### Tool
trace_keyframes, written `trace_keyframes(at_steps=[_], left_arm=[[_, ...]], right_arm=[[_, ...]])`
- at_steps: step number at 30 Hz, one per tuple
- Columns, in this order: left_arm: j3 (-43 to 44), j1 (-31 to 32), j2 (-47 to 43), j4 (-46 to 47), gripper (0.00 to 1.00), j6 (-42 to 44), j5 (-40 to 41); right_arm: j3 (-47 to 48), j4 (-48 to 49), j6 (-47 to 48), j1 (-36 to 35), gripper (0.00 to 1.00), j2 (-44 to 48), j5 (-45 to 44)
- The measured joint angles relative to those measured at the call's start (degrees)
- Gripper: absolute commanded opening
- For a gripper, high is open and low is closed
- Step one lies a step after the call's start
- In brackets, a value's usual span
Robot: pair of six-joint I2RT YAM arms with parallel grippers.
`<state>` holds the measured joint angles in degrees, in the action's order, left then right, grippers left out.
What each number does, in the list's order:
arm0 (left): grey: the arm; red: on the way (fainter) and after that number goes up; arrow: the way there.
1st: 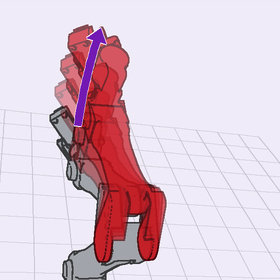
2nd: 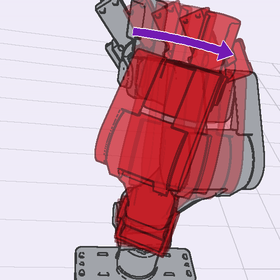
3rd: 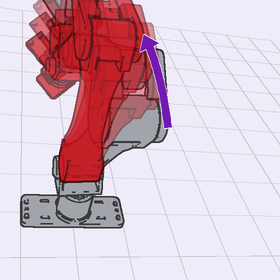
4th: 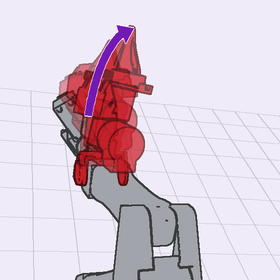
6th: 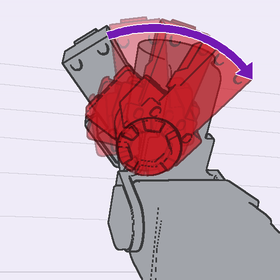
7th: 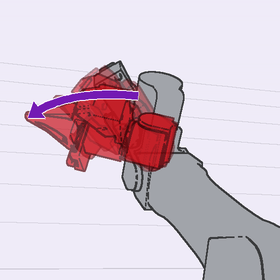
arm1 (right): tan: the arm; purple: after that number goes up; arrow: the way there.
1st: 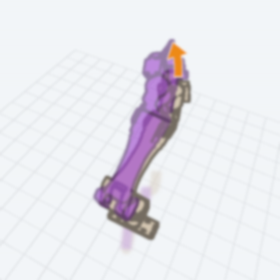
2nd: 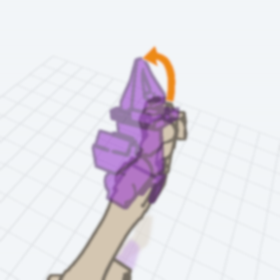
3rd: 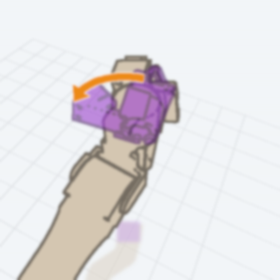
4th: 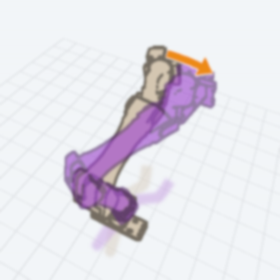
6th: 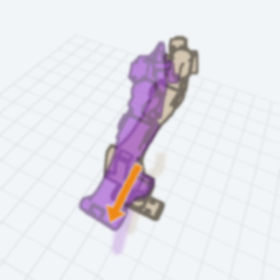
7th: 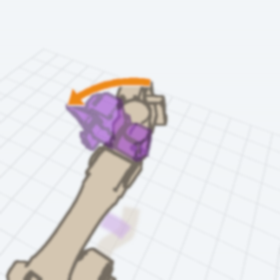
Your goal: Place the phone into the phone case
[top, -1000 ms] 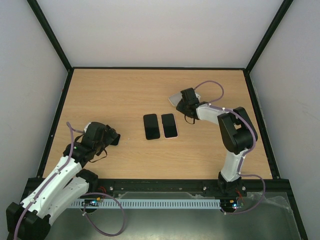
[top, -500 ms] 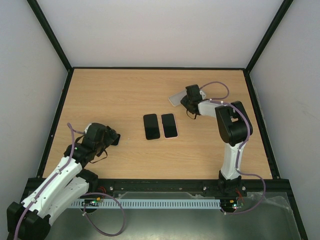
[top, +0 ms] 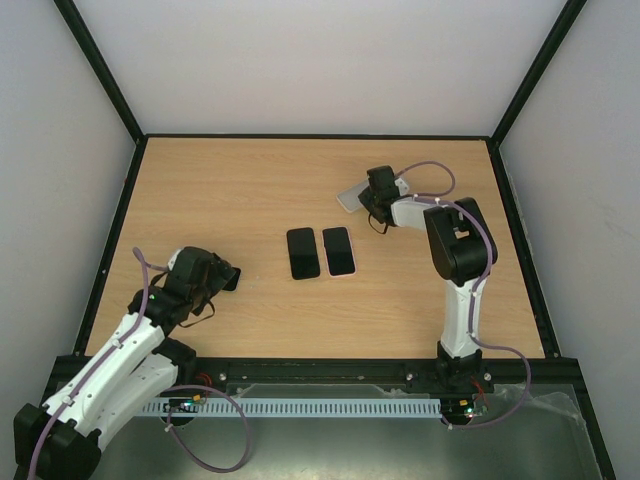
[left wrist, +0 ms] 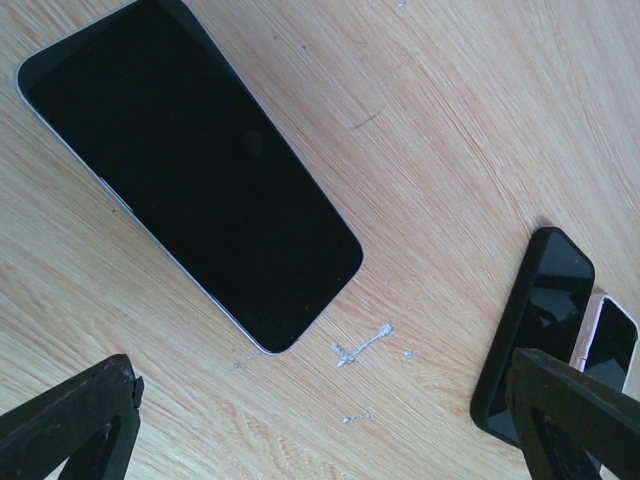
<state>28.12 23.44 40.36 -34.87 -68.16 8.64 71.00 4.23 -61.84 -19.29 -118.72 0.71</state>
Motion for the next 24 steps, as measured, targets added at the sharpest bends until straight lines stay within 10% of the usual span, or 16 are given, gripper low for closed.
trace_keyframes(at_steps=[7,24], left_arm=[[0.0,0.0,-0.3,-1.7,0.99,-2.1,0.6],[0.2,0.0,0.6,-5.6,0.97,-6.3,3.5]], right_arm=[[-1.9,1.9,0.3,0.0,0.02,0.3,-1.5],[-23.9,1.9,8.8,0.0,0.02,26.7,-0.9]])
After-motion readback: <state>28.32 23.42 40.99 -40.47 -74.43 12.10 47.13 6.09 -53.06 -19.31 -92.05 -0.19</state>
